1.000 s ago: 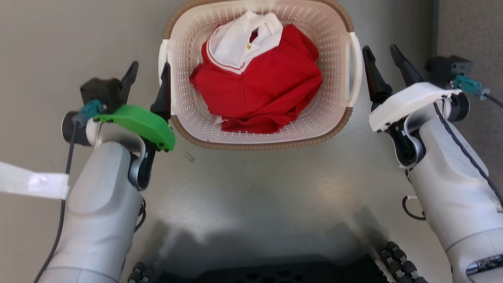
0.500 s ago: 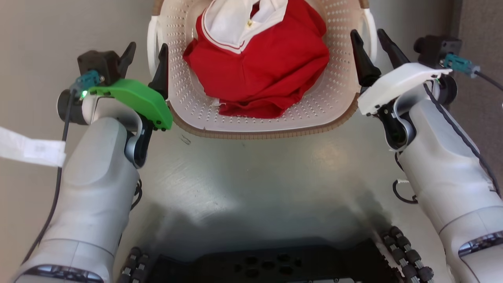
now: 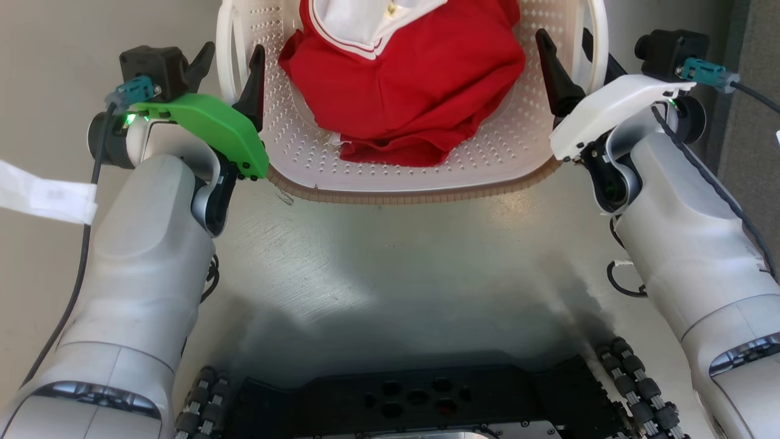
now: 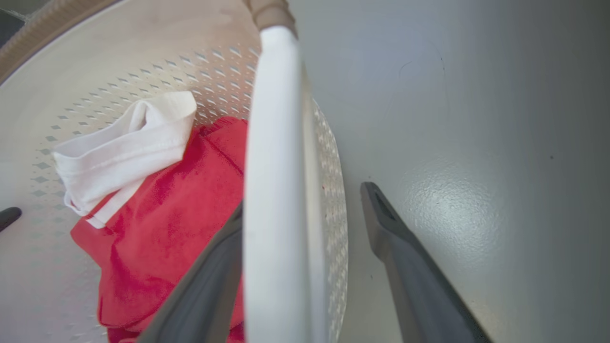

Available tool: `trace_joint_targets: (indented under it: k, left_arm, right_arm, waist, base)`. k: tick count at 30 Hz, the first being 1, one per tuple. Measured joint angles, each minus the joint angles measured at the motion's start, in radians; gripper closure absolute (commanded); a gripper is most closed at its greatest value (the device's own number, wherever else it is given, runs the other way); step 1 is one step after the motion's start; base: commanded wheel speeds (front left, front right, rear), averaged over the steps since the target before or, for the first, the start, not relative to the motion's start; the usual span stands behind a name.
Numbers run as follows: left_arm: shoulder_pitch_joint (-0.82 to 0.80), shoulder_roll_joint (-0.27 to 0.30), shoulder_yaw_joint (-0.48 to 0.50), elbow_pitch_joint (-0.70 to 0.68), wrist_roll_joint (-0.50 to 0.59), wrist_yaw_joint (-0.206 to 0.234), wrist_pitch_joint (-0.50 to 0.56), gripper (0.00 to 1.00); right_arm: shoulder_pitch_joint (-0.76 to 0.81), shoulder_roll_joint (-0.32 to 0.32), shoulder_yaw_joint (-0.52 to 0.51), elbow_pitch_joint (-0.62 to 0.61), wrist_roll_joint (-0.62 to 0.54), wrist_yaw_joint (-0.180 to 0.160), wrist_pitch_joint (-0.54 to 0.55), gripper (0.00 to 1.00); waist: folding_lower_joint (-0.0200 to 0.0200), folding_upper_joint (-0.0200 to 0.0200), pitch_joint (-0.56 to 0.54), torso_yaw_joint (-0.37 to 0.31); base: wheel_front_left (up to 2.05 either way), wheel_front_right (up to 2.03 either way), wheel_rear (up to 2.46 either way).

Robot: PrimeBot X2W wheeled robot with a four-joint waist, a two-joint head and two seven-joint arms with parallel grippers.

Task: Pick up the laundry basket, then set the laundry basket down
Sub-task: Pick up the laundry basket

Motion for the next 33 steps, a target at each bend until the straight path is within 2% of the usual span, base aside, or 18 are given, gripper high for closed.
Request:
trace_joint_targets:
  k: [4, 5, 6, 7, 8, 20, 33]
  left_arm:
    - [-0.017, -0.002, -0.019, 0.02, -0.012, 0.0, 0.001, 0.0]
    - [-0.02, -0.002, -0.025, 0.033, -0.022, 0.0, 0.001, 0.43]
    - [-0.022, -0.002, -0.027, 0.038, -0.029, 0.0, 0.001, 0.67]
    - [-0.023, -0.002, -0.029, 0.041, -0.033, 0.0, 0.001, 1.0]
    - [-0.026, -0.002, -0.032, 0.044, -0.036, 0.0, 0.001, 1.0]
    - [-0.04, -0.019, -0.082, 0.089, -0.076, -0.003, -0.009, 1.0]
    - [0.004, -0.022, -0.132, 0.141, -0.136, -0.003, -0.01, 1.0]
  right_arm:
    - [-0.011, 0.001, 0.019, 0.012, 0.012, 0.0, 0.0, 0.0]
    - [-0.018, 0.001, 0.032, 0.017, 0.016, 0.0, 0.0, 0.21]
    - [-0.024, 0.001, 0.037, 0.021, 0.017, 0.0, 0.0, 0.53]
    - [-0.028, 0.001, 0.041, 0.023, 0.017, 0.0, 0.0, 0.81]
    - [-0.031, 0.001, 0.045, 0.025, 0.019, 0.0, 0.0, 1.0]
    - [-0.037, 0.019, 0.102, 0.068, 0.069, -0.01, -0.003, 1.0]
    - [-0.007, 0.028, 0.162, 0.121, 0.124, -0.01, -0.003, 1.0]
  waist:
    - [0.0, 0.0, 0.004, 0.001]
    - [0.0, 0.0, 0.004, 0.001]
    - [0.0, 0.0, 0.004, 0.001]
    - [0.0, 0.0, 0.004, 0.001]
    - [0.0, 0.0, 0.004, 0.001]
    - [0.0, 0.0, -0.037, 0.001]
    - [0.0, 0.0, -0.162, -0.009]
  base:
    - [0.0, 0.0, 0.0]
    - [0.0, 0.0, 0.0]
    - [0.0, 0.0, 0.0]
    - [0.0, 0.0, 0.0]
    - [0.0, 0.0, 0.0]
    - [0.0, 0.0, 0.0]
    - [0.0, 0.0, 0.0]
